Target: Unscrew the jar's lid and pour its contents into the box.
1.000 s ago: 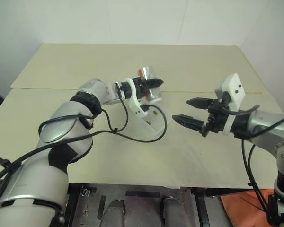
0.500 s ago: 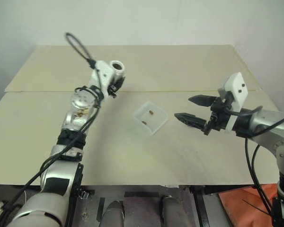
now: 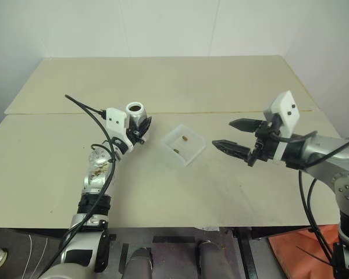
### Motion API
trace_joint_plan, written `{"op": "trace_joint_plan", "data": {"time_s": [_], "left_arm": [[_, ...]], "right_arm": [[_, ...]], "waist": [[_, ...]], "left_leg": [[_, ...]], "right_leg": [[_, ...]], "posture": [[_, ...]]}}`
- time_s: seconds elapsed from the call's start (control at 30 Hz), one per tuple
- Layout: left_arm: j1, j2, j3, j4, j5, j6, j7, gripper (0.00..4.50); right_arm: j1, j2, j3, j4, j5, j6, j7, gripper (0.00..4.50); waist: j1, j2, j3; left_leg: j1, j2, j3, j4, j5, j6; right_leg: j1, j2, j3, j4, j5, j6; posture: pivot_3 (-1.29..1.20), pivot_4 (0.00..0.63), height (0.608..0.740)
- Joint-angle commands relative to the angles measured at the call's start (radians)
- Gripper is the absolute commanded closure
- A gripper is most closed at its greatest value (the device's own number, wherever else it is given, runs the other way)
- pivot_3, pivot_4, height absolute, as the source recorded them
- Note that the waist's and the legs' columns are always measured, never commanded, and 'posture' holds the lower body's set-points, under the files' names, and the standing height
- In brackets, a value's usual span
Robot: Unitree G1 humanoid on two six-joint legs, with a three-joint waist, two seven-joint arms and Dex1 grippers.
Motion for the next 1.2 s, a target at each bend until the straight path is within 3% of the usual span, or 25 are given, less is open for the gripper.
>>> {"op": "trace_joint_plan", "data": {"time_s": [0.03,0.2,0.43,0.47,0.63,0.83,0.93,1.03,1.2], "left_arm": [[-0.021,-0.009,0.000,0.079,0.029,-0.089,0.012,2.46],[-0.031,-0.014,-0.011,0.156,0.045,-0.138,-0.006,2.46],[0.030,-0.003,-0.014,0.082,0.042,-0.114,-0.020,0.20],[0.049,0.005,-0.013,0.049,0.040,-0.102,-0.023,0.03],[0.185,0.114,0.008,-0.217,-0.042,0.038,-0.135,0.03],[0.386,0.482,0.168,-0.536,-0.302,0.280,-0.479,0.03],[0.453,0.597,0.277,-0.584,-0.422,0.334,-0.609,0.03],[0.500,0.658,0.374,-0.639,-0.522,0.403,-0.664,0.03],[0.563,0.678,0.454,-0.719,-0.583,0.468,-0.655,0.03]], "right_arm": [[0.005,0.004,-0.014,-0.045,0.017,-0.008,-0.011,0.04],[0.024,0.000,-0.024,-0.060,0.029,-0.013,-0.014,0.04],[0.032,-0.006,-0.036,-0.068,0.038,-0.015,-0.013,0.00],[0.034,-0.005,-0.039,-0.068,0.042,-0.015,-0.013,0.00],[0.055,-0.018,-0.049,-0.065,0.040,-0.024,-0.001,0.00],[0.117,-0.061,-0.070,-0.052,0.016,-0.069,0.056,0.00],[0.137,-0.064,-0.073,-0.042,0.004,-0.101,0.078,0.00],[0.142,-0.055,-0.072,-0.029,0.012,-0.130,0.106,0.00],[0.159,-0.053,-0.075,-0.037,0.019,-0.165,0.141,0.00]], "waist": [[0.000,0.000,0.000],[0.007,0.000,0.000],[0.008,0.000,0.000],[0.007,0.000,0.000],[0.005,0.000,0.000],[0.000,0.001,-0.001],[0.000,0.001,-0.001],[0.008,0.001,-0.001],[0.011,0.001,-0.001]], "left_leg": [[0.000,0.000,0.000,0.000,0.000,0.000],[0.000,0.000,0.000,0.000,0.000,0.000],[0.000,0.000,0.000,0.000,0.000,0.000],[0.000,0.000,0.000,0.000,0.000,0.000],[0.000,0.000,0.000,0.000,0.000,0.000],[0.001,0.001,0.000,-0.001,-0.001,0.001],[0.001,0.001,0.001,-0.001,-0.001,0.001],[0.002,0.002,0.002,-0.002,-0.001,0.002],[0.002,0.002,0.002,-0.002,-0.001,0.002]], "right_leg": [[0.000,0.000,0.000,0.000,0.000,0.000],[0.000,0.000,0.000,0.000,0.000,0.000],[0.000,0.000,0.000,0.000,0.000,0.000],[0.000,0.000,0.000,0.000,0.000,0.000],[0.000,0.000,0.000,0.001,0.000,0.000],[0.000,0.000,0.001,0.001,0.000,0.000],[0.000,0.000,0.001,-0.001,0.000,-0.001],[0.000,0.000,0.001,-0.001,-0.001,-0.001],[0.000,0.001,0.001,-0.002,-0.001,-0.001]], "posture": [[0.00,0.150,0.740],[0.00,0.150,0.740],[0.00,0.150,0.740],[0.00,0.150,0.740],[0.00,0.150,0.740],[0.00,0.150,0.740],[0.00,0.150,0.740],[0.00,0.150,0.740],[0.00,0.150,0.740]]}}
